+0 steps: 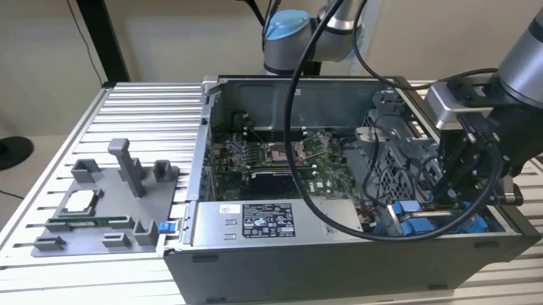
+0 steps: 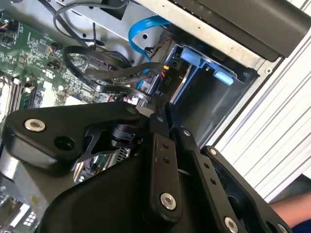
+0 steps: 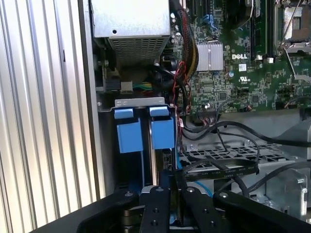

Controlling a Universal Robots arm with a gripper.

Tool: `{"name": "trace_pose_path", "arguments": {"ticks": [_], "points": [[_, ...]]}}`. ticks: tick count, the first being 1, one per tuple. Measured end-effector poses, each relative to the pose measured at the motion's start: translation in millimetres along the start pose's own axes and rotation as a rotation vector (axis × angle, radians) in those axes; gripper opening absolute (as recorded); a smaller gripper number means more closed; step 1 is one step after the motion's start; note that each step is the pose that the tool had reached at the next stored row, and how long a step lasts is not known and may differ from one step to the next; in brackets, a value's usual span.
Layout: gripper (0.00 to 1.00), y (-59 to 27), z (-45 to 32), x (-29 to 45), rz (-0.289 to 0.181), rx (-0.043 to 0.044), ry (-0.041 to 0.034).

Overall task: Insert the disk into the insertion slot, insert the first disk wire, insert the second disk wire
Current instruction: 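Insert the second disk wire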

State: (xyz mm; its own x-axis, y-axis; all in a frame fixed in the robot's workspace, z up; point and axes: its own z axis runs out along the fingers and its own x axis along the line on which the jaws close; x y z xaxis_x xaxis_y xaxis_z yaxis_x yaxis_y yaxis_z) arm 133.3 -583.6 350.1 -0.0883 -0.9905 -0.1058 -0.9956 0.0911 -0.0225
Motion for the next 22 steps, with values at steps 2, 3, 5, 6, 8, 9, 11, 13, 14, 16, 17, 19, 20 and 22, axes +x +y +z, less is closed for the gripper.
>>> {"name": "trace_pose_path", "arguments": {"ticks": [2, 3, 5, 6, 8, 9, 11, 13, 14, 16, 17, 19, 20, 22], "points": [[0.0, -0.2, 0.6, -0.2, 0.0, 0.0007, -0.0001], [0.0, -0.3, 0.9, -0.2, 0.0, 0.0012, -0.0002], [0.0, -0.3, 1.5, -0.4, 0.0, 0.0026, -0.0004], [0.0, -0.4, 1.8, -0.5, -0.001, 0.0037, -0.0004], [0.0, -0.2, 2.7, -0.8, -0.001, 0.0067, -0.0005], [0.0, -0.2, 3.1, -1.0, -0.001, 0.0079, -0.0006], [0.0, -0.1, 3.9, -1.4, -0.001, 0.0094, -0.0009], [0.0, -0.1, 4.7, -2.0, -0.001, 0.0106, -0.001], [0.0, 0.0, 5.1, -2.2, -0.001, 0.0108, -0.0012], [0.0, 0.0, 5.9, -2.4, -0.001, 0.0112, -0.0011], [0.0, 0.0, 6.4, -2.5, -0.001, 0.0115, -0.001], [0.0, 0.1, 7.5, -2.5, -0.001, 0.0121, -0.001], [0.0, 0.1, 8.4, -2.4, -0.001, 0.0122, -0.001], [0.0, 0.2, 10.3, -2.2, -0.001, 0.0124, -0.0011]]}}
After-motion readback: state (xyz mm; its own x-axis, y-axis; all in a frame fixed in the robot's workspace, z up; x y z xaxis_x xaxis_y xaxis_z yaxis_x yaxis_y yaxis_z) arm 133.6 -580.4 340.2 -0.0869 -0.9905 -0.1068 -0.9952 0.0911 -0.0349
